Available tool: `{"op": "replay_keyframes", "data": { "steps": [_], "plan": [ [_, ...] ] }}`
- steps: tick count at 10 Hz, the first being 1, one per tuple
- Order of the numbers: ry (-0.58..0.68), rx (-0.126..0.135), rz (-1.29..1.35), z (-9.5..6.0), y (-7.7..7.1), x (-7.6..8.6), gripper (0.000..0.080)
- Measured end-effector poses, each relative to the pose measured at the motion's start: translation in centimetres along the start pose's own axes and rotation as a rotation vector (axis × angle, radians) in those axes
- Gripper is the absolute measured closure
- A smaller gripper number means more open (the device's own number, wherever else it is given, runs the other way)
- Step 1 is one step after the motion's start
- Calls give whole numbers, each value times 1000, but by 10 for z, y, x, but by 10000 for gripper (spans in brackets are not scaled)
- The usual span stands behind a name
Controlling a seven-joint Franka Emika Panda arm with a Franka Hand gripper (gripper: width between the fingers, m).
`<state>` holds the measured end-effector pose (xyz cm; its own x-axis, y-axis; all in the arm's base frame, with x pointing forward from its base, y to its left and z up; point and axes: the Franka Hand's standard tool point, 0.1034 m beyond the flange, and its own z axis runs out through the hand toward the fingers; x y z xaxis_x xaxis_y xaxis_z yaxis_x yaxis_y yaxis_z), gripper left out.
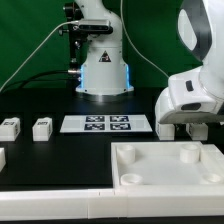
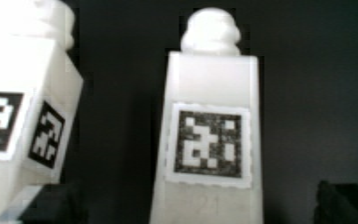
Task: Assemble one leg
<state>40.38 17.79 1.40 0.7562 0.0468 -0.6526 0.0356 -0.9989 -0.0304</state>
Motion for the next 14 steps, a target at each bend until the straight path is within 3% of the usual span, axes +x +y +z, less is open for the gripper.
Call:
{"op": "replay_keyframes", "data": {
  "steps": [8, 9, 10, 12, 14],
  "plan": [
    [4, -2, -6, 10, -4, 1, 150],
    [4, -2, -6, 10, -3, 1, 279],
    [4, -2, -5, 10, -3, 1, 279],
    [4, -1, -4, 10, -2, 1, 508],
    [5, -1, -4, 9, -2, 2, 508]
  ]
}}
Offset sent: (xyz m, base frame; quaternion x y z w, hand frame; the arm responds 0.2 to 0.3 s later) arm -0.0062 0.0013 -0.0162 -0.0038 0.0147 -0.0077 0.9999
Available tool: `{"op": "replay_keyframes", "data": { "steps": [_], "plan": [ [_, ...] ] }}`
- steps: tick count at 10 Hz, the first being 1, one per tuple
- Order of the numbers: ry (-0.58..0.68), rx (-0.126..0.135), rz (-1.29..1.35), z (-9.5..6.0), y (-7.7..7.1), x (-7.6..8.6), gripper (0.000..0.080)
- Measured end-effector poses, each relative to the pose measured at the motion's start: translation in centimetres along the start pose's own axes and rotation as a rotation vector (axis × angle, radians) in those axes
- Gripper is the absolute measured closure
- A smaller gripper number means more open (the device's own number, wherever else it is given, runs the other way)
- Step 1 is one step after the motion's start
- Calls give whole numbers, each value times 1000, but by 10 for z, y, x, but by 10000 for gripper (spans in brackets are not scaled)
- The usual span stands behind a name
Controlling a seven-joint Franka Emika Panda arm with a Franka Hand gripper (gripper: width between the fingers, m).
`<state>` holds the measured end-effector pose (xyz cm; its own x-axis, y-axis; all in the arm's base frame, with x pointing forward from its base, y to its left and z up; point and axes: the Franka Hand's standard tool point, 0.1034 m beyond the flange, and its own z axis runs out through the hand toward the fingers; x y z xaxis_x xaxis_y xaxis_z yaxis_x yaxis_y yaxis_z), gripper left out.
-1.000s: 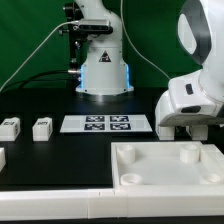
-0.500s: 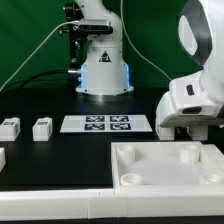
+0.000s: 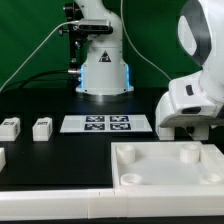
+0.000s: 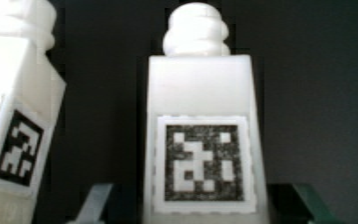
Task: Assemble one leg
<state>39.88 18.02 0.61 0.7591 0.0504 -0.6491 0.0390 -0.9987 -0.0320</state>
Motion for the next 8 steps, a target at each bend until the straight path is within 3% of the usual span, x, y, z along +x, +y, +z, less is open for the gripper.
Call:
{"op": "replay_keyframes", "data": {
  "steps": [3, 5, 8],
  "plan": [
    [6, 1, 2, -5, 1, 0, 508],
    [44, -17, -4, -27, 6, -7, 508],
    [59, -17, 9, -63, 22, -22, 506]
  ]
}}
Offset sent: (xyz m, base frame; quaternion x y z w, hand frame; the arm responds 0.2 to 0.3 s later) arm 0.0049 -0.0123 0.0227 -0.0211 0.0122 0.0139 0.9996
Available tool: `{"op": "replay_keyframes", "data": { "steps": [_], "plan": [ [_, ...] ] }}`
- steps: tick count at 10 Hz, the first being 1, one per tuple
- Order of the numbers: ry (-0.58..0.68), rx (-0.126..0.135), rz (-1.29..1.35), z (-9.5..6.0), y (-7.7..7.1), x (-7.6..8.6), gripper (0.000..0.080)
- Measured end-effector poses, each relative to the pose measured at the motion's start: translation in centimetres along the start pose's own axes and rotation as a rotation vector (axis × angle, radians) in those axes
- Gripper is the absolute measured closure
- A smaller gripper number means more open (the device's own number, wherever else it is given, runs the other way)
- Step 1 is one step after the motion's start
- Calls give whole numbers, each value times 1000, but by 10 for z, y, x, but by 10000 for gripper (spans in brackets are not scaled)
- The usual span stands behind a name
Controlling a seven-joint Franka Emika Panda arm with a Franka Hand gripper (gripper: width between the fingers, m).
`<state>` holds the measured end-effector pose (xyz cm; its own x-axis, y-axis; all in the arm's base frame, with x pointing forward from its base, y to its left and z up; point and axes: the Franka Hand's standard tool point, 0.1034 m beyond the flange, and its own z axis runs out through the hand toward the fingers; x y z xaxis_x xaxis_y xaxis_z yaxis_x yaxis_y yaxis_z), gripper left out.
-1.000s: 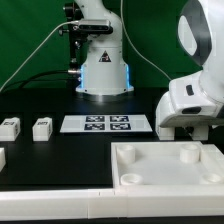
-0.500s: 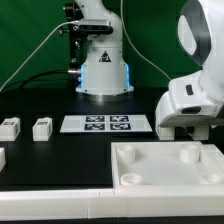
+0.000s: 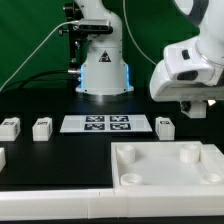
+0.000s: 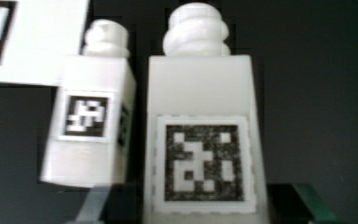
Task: Assemble one leg
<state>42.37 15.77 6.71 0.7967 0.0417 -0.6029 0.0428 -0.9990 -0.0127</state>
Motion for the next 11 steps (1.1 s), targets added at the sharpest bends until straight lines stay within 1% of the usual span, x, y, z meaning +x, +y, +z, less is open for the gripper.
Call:
{"op": "replay_keyframes", "data": {
  "steps": [1, 2, 3, 4, 5, 6, 7, 8, 9, 10, 11],
  "plan": [
    [1, 5, -10, -5, 4, 2, 506],
    [42, 10, -8, -5, 2, 6, 506],
    [38, 8, -9, -3, 2, 5, 506],
    [121, 19, -11, -7, -1, 14, 506],
    [221, 26, -14, -8, 0, 15, 506],
    [324, 32, -22, -8, 4, 13, 506],
    [393, 34, -34, -12, 8, 11, 506],
    [531, 46, -50, -25, 11, 18, 506],
    [600, 49, -60, -32, 14, 18, 506],
    [716, 61, -69, -45, 13, 26, 506],
    [723, 50, -103, -48, 15, 28, 506]
  ]
}}
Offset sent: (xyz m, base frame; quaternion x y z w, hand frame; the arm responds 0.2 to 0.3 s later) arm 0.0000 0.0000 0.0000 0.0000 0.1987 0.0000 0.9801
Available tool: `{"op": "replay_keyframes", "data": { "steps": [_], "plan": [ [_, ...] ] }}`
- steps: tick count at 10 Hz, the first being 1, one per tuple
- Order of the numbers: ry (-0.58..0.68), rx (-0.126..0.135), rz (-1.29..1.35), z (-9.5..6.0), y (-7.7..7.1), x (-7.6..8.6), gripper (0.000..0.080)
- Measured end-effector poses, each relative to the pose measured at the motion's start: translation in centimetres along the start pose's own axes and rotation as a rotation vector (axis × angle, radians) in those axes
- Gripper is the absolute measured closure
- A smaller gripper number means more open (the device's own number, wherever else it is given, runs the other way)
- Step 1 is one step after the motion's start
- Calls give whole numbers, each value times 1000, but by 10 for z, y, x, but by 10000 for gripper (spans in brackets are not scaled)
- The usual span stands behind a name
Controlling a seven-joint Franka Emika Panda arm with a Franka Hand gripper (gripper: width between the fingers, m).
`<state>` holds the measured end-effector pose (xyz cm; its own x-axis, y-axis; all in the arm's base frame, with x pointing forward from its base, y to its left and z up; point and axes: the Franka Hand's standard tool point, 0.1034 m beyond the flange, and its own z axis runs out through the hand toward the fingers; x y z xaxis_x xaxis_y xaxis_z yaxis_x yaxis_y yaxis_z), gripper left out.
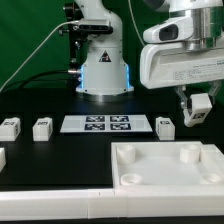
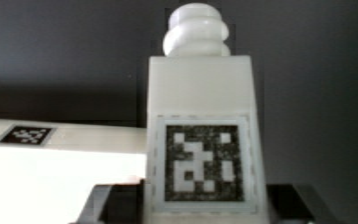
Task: Assemble one leg
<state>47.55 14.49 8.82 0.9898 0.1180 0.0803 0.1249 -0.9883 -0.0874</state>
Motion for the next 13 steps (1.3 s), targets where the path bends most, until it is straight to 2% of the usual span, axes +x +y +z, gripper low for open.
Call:
{"op": "replay_keyframes", "data": {
  "steps": [3, 4, 5, 7, 8, 9, 11, 12, 13],
  "plan": [
    [3, 1, 1, 1, -1, 0, 506],
    [54, 3, 0, 0, 0, 4, 506],
    [37, -2, -31, -4, 7, 4, 506],
    [39, -8, -35, -29, 19, 24, 506],
    [52, -11, -41, -33, 27, 32, 506],
    [68, -15, -29, -32, 35, 37, 506],
    [92, -15, -31, -31, 34, 36, 506],
    [111, -15, -31, -31, 34, 38, 506],
    [237, -18, -31, -35, 35, 45, 506]
  ]
}}
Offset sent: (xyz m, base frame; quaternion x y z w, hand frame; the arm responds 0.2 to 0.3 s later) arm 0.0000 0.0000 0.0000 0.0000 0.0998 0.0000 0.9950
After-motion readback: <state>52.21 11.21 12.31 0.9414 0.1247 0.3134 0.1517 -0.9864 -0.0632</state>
